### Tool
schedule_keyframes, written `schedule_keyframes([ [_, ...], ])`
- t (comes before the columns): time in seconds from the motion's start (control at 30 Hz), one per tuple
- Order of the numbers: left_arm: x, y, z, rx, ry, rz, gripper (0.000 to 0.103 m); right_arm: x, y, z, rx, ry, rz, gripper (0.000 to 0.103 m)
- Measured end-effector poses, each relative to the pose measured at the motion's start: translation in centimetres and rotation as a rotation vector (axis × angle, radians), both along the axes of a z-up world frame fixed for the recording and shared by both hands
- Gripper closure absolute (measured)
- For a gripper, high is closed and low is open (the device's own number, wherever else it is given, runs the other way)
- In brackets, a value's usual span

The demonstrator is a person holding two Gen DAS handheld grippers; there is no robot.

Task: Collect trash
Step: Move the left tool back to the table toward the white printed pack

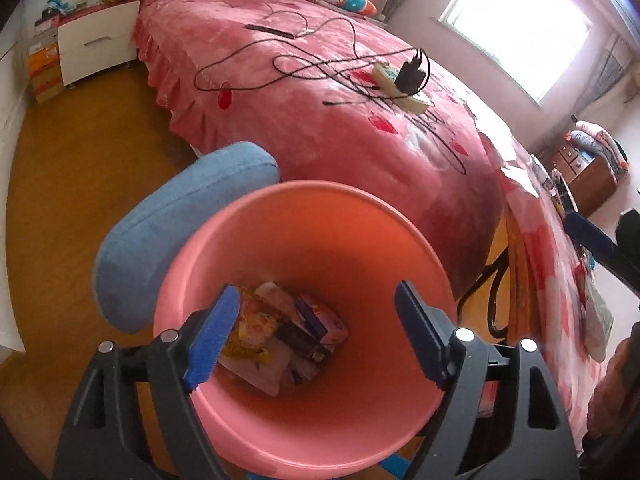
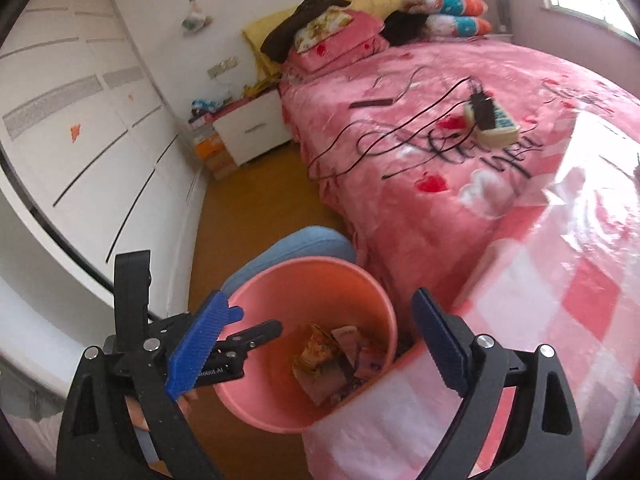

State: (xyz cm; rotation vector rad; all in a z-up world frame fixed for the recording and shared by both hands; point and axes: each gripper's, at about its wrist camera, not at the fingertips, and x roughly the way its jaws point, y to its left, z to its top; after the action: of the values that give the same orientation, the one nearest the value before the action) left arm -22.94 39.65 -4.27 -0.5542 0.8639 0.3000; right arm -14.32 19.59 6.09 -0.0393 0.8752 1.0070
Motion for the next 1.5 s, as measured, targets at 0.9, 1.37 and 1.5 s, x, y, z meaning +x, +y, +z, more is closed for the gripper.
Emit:
schedule_keyframes([
  [0.9, 3.9, -13.2, 7.0, 0.126, -0.082, -0.278, 0.021, -2.0, -15.2, 2.0, 0.101, -0.071, -0.253, 0.011],
  [1.37, 4.6, -20.6, 9.1, 0.111, -0.075, -0.422, 0.021, -1.1, -23.7, 2.5, 0.149, -0.103, -0.404, 0.011],
  [1.5, 4.6, -22.9, 9.4, 0.102, -0.062, -0.467, 0.021, -0.2, -26.9, 2.5, 0.166, -0.106, -0.473, 0.011],
])
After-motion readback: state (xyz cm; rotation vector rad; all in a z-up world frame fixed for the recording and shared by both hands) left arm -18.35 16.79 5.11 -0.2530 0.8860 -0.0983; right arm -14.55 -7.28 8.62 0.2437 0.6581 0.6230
